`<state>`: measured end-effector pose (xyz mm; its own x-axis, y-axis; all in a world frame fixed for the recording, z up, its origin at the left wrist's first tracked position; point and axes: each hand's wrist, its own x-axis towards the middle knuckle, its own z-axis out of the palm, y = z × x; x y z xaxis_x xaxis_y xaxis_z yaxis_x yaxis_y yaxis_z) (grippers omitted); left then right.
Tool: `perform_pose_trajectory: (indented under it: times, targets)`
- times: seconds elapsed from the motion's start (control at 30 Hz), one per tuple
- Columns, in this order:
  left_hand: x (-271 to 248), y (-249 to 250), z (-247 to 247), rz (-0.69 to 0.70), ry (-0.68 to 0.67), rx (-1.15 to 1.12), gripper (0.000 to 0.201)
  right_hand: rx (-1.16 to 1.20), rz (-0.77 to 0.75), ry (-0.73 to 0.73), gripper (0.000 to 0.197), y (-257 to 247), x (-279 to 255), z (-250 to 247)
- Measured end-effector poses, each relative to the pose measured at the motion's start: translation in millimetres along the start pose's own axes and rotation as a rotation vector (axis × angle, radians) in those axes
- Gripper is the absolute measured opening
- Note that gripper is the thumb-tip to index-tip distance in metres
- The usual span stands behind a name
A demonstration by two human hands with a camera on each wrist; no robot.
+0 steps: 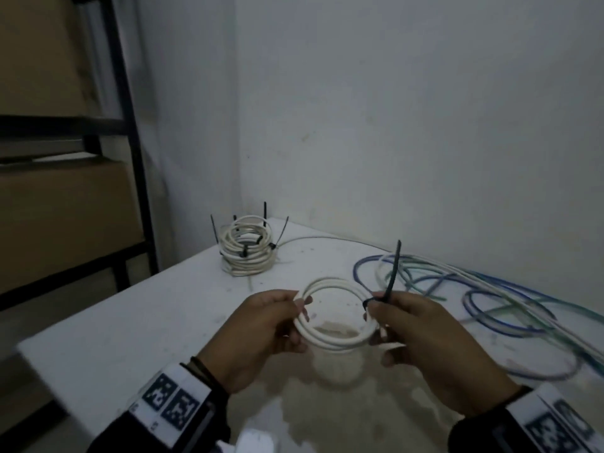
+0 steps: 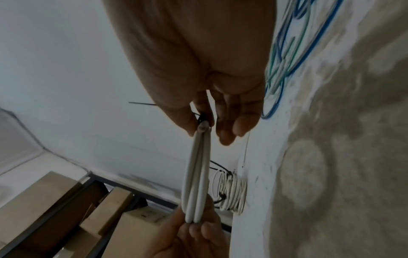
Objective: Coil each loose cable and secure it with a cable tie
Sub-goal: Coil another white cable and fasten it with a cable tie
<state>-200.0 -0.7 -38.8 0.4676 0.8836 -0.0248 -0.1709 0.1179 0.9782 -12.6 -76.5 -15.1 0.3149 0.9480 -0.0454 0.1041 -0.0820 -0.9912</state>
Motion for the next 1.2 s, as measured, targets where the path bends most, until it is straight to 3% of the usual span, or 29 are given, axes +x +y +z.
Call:
perform_pose_trajectory:
  times: [0.27, 0.47, 0.57, 0.7, 0.83, 0.9, 1.03, 1.1, 1.2]
  targets:
    - [12, 22, -51, 0.133, 0.094, -0.015, 0.026, 0.298, 0.091, -0.097, 0.015, -13, 33, 50]
    - [64, 40, -110, 0.229, 0.508, -0.099, 0.016, 0.441, 0.016, -0.047, 0.012, -39, 83, 86]
    - [97, 31, -139, 0.182, 0.595, -0.091, 0.012, 0.453, -0.017, -0.013, 0.008, -52, 114, 110]
    - [116, 11, -155, 0.111, 0.532, -0.134, 0.029, 0.386, -0.047, 0.000, 0.014, -65, 151, 147]
    - [122, 4, -154, 0.073, 0.485, -0.163, 0.024, 0.122, -0.061, 0.052, 0.012, -73, 190, 167]
    - [122, 4, -152, 0.075, 0.468, -0.172, 0.020, -0.108, -0.098, 0.091, 0.004, -78, 210, 164]
    - [122, 4, -152, 0.073, 0.418, -0.128, 0.022, -0.417, -0.173, 0.100, 0.011, -94, 238, 146]
    - [122, 4, -152, 0.067, 0.421, -0.127, 0.029, -0.454, -0.176, 0.048, 0.014, -98, 248, 136]
    - [122, 3, -151, 0.072, 0.395, -0.113, 0.022, -0.452, -0.169, 0.002, 0.014, -95, 255, 132]
